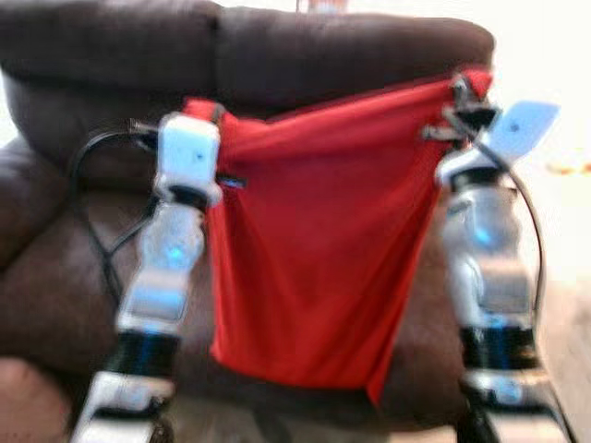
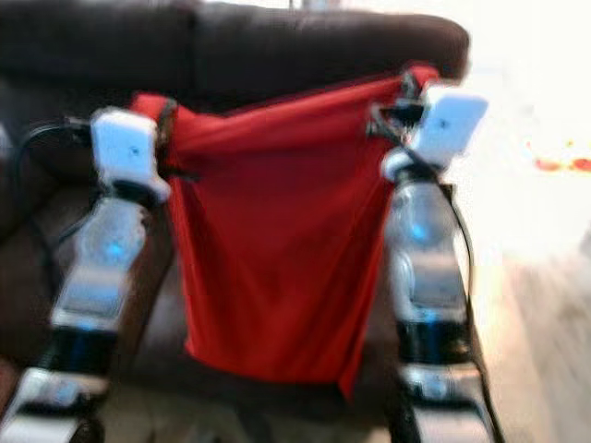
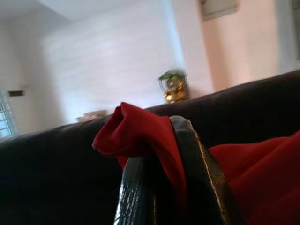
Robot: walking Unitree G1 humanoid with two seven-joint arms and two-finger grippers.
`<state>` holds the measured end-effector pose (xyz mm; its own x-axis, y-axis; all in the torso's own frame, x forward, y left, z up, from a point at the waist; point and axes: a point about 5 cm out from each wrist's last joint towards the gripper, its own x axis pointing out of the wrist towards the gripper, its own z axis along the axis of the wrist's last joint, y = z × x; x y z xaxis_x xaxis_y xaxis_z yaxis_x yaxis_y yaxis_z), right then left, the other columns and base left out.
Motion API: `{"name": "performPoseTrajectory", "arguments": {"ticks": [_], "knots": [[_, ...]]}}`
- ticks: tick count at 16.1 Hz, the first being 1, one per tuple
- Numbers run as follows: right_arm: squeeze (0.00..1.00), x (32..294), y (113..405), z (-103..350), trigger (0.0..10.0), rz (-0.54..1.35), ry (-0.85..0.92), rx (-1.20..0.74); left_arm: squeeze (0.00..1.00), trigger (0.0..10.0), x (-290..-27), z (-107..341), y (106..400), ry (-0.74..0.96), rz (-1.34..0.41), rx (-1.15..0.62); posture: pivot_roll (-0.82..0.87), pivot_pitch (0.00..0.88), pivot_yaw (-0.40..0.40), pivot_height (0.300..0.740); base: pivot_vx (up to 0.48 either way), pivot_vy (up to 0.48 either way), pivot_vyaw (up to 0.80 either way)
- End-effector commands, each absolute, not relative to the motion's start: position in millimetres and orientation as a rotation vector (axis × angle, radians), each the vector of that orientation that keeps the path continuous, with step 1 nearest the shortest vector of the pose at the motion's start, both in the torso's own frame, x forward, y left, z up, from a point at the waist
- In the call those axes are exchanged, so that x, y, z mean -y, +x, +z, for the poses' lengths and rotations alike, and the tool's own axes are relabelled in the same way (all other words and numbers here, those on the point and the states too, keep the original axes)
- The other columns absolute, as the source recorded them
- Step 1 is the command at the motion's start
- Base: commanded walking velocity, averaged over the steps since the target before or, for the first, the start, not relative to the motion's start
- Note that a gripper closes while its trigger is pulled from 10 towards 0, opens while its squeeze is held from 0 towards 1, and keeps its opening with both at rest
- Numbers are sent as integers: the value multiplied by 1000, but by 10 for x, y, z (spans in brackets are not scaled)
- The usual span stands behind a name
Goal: Move the pillow to the sofa from floor
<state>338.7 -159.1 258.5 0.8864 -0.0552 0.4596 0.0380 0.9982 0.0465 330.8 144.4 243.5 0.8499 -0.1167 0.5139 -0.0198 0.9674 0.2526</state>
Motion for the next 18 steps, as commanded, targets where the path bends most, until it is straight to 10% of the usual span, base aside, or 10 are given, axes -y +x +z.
{"name": "performPoseTrajectory", "arguments": {"ticks": [1,18], "knots": [[0,1714,3329,2779,10000,-92,35,570,0,10000,-1405,2584,3268,227,-55,625,20,0,-31,740,345,0,0],[0,1834,3440,1914,10000,-83,-27,261,0,10000,-1537,1836,3394,133,-85,275,22,0,-31,740,199,0,0]]}}
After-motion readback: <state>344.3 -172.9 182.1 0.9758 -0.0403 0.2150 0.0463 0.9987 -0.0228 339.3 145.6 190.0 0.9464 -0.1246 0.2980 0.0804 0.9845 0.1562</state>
